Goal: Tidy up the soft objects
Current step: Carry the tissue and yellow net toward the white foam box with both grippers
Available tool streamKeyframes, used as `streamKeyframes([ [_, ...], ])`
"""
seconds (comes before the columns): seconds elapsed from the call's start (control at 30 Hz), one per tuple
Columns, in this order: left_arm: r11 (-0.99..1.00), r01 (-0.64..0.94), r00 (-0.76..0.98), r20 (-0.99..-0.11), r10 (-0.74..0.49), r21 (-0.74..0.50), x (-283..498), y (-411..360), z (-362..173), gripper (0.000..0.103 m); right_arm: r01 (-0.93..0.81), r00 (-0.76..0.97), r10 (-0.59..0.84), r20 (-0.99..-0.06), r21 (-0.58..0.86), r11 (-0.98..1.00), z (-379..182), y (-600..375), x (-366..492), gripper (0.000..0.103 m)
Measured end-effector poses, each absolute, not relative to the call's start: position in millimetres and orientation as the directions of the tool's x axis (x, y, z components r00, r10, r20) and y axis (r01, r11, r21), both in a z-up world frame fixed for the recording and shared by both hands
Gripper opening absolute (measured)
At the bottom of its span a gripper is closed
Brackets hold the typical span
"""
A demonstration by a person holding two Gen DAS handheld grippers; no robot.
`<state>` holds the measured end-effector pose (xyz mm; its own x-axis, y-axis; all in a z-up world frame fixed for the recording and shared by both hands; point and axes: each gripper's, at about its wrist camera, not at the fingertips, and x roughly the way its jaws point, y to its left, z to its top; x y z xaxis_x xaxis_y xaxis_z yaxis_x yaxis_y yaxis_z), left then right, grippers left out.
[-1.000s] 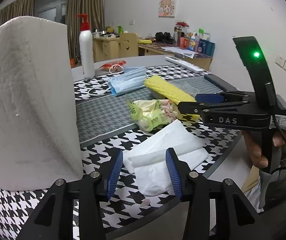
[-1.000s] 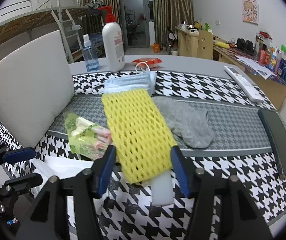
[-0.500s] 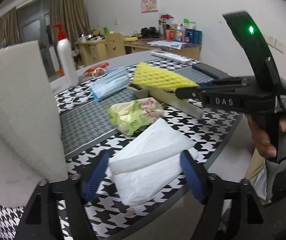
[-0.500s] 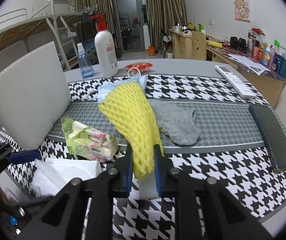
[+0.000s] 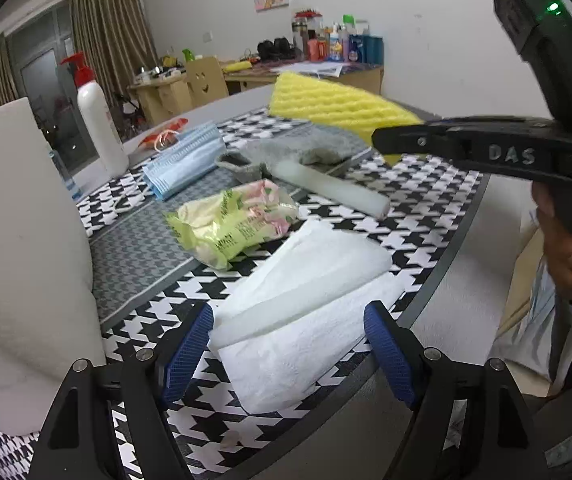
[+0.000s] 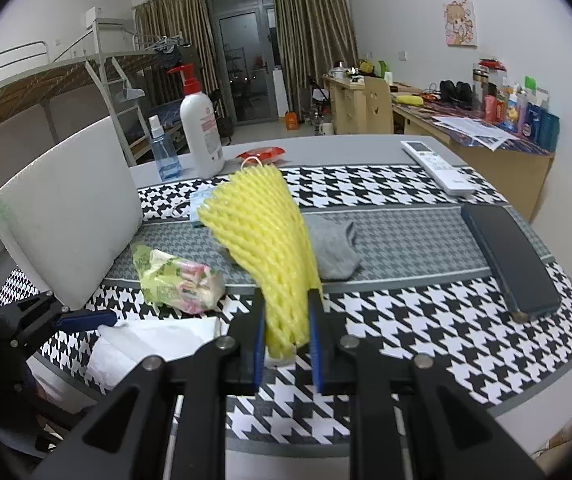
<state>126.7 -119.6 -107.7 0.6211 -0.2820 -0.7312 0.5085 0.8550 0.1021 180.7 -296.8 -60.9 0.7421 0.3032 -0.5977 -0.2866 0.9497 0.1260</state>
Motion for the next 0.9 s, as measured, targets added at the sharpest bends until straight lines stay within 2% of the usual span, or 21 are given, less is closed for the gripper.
streamKeyframes([
  [0.07,0.857,0.506,0.617,-0.737,-0.278,0.1,128.4,-121.0,-108.9,0.075,-0.284,0.743,0.306,-0.595,0.133,0.949,-61.3,-299.5,178.2,0.022],
  [0.13,0.855,0.512,0.604,-0.743,-0.289,0.083,129.3,-122.3,-108.9,0.068,-0.279,0.747,0.305,-0.591,0.138,0.95,-60.9,-302.4,175.7,0.022],
  [0.2,0.847,0.527,0.586,-0.748,-0.31,0.062,129.5,-123.5,-108.7,0.057,-0.274,0.75,0.306,-0.586,0.146,0.951,-60.5,-305.6,173.3,0.022],
  [0.33,0.843,0.537,0.56,-0.759,-0.332,0.027,130.0,-123.7,-107.2,0.046,-0.269,0.757,0.304,-0.579,0.148,0.952,-59.8,-309.4,169.3,0.022],
  [0.4,0.842,0.538,0.565,-0.755,-0.332,0.032,128.0,-126.0,-106.8,0.032,-0.267,0.761,0.303,-0.574,0.148,0.952,-59.2,-310.8,166.5,0.022],
  [0.57,0.842,0.536,0.59,-0.738,-0.329,0.053,124.2,-129.5,-107.6,0.015,-0.264,0.781,0.283,-0.557,0.116,0.958,-56.9,-310.8,157.0,0.022],
  [0.9,0.859,0.511,0.657,-0.664,-0.357,0.043,111.0,-115.1,-78.0,0.013,-0.269,0.806,0.29,-0.516,0.116,0.956,-42.2,-309.4,146.8,0.022],
])
